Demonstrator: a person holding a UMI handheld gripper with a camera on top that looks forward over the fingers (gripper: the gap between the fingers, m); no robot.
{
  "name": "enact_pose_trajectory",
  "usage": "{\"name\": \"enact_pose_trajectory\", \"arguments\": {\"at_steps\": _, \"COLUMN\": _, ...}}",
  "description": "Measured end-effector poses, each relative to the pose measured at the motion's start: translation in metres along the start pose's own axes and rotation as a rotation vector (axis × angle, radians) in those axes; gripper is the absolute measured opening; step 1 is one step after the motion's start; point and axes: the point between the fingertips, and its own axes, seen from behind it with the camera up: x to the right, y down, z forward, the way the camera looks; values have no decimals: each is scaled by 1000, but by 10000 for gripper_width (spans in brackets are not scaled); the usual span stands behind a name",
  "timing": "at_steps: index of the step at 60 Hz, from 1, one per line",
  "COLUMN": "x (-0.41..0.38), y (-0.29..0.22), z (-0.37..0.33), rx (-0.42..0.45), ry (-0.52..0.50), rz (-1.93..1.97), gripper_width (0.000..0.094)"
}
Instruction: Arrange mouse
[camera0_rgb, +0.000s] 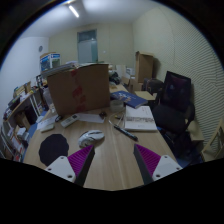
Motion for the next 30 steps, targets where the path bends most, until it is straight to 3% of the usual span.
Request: {"name": "enact_pose_trajectory", "arguments": {"at_steps": 30, "x": -94, "y": 39, "z": 80, "rx": -67, "ry": -149, "rz": -58, "gripper_width": 815}}
